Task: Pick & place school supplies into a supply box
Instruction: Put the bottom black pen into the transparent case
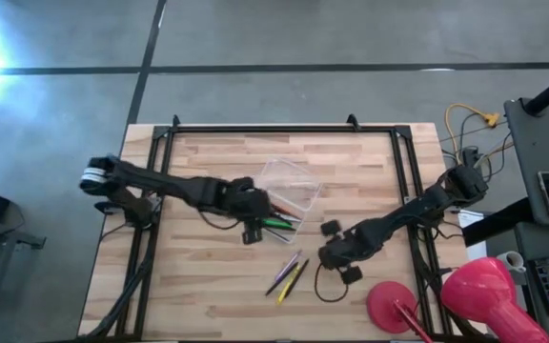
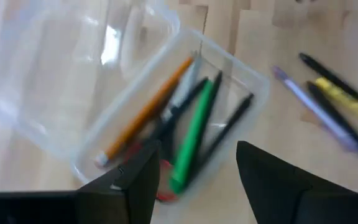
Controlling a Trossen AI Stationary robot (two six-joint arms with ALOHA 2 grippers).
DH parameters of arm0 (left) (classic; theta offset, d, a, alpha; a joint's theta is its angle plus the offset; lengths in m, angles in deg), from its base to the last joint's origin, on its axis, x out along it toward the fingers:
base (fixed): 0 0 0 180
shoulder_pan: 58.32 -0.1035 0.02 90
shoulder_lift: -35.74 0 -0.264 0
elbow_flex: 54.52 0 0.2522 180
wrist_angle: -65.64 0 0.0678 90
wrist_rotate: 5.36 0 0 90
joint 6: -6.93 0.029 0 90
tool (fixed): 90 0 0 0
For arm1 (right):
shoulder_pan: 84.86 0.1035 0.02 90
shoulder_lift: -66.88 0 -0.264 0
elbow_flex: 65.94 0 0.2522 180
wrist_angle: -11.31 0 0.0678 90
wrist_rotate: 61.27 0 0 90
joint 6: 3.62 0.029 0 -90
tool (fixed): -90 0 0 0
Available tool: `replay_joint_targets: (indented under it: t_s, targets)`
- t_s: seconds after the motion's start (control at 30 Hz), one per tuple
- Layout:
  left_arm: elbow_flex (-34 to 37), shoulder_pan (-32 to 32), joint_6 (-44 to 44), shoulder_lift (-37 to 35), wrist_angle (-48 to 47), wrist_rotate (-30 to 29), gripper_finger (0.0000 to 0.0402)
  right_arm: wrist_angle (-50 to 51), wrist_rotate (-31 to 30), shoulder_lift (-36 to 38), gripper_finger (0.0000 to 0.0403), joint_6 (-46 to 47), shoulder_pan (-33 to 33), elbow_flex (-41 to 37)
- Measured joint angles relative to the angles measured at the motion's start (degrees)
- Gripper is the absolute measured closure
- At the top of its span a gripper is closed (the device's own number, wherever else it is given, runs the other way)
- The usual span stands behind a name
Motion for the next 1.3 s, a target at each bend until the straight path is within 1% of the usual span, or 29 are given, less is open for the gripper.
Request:
replay_joint_targets:
  t_s: [0.03, 0.1, 0.17, 0.23, 0.37, 0.53, 0.7, 0.83, 0.93, 1.03, 1.07, 1.13, 1.3]
  targets:
    - [1.16, 0.82, -3.42, -1.24, -0.11, -0.08, 0.0208, -1.60, 1.61, -0.54, 0.0337, -5.55, -0.05, -0.04]
    - [3.66, 2.56, -9.70, -3.64, -0.09, -0.49, 0.0207, -5.01, 2.51, -1.59, 0.0334, -13.50, -0.09, -0.04]
    - [6.43, 4.35, -15.52, -5.85, -0.08, -1.63, 0.0207, -8.16, 2.48, -2.77, 0.0328, -17.82, -0.57, 0.10]
    - [9.22, 6.13, -20.73, -7.53, 0.12, -1.95, 0.0207, -9.49, 2.44, -4.09, 0.0320, -19.99, -1.13, 0.75]
    - [14.42, 9.80, -29.74, -9.75, 2.16, -2.73, 0.0207, -10.14, 2.42, -6.06, 0.0302, -20.73, -1.64, 3.26]
    - [18.82, 14.02, -37.38, -10.49, 5.63, -3.41, 0.0207, -11.26, 2.70, -7.59, 0.0266, -20.98, -1.71, 4.71]
    - [20.14, 16.71, -40.89, -9.93, 6.37, -3.55, 0.0206, -14.74, 2.86, -9.57, 0.0232, -20.89, -1.71, 5.01]
    - [20.47, 17.54, -41.82, -9.94, 6.66, -4.73, 0.0206, -15.68, 3.15, -11.95, 0.0219, -20.03, -1.74, 6.69]
    - [20.49, 17.58, -41.83, -9.91, 6.56, -4.78, 0.0206, -15.58, 3.87, -13.92, 0.0225, -16.06, -2.34, 8.19]
    - [20.35, 17.62, -41.83, -9.68, 6.67, -4.76, 0.0206, -14.35, 7.21, -15.69, 0.0246, -9.74, -3.34, 9.56]
    - [20.37, 17.62, -41.83, -9.68, 6.75, -4.76, 0.0206, -13.70, 8.21, -16.35, 0.0256, -7.94, -3.57, 10.04]
    - [20.35, 17.62, -41.82, -9.68, 6.98, -4.76, 0.0206, -11.89, 7.81, -17.28, 0.0279, -5.61, -3.64, 10.92]
    - [20.44, 17.62, -41.31, -9.68, 7.02, -4.76, 0.0206, -8.95, 7.57, -18.81, 0.0345, -4.75, -3.61, 12.71]
